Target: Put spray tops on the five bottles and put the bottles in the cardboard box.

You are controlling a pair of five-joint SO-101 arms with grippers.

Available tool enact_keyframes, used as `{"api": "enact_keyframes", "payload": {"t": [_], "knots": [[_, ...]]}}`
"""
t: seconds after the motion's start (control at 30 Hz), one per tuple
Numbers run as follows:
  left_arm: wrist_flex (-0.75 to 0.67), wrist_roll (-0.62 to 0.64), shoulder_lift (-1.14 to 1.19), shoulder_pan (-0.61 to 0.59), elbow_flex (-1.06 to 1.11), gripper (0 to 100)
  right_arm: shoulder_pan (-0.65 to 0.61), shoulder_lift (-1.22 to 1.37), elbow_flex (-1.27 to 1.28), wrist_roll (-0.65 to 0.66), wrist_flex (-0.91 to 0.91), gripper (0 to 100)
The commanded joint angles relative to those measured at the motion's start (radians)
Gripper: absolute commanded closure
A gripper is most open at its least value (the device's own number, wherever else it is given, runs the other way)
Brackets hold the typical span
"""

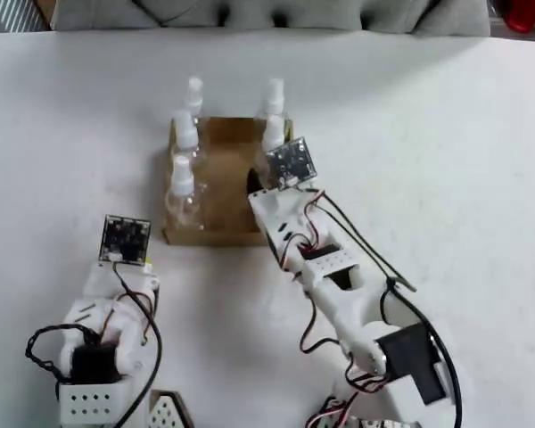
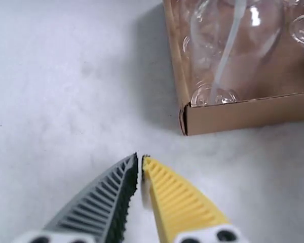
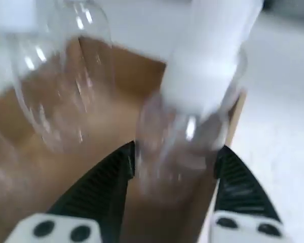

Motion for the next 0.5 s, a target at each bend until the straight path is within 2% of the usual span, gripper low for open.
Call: {"api": "enact_keyframes", "payload": {"t": [0.0, 0.2, 0.47], "knots": [[0.005, -0.006, -0.012, -0.01, -0.002, 98, -0.012, -0.007, -0.015, 0.011, -0.004, 78.5], [0.005, -0.006, -0.012, -0.01, -0.002, 98, -0.012, -0.005, -0.015, 0.011, -0.004, 70.4], [0.002, -0.006, -0.012, -0.01, -0.002, 98, -0.027, -0.015, -0.015, 0.011, -0.004, 69.8]]}}
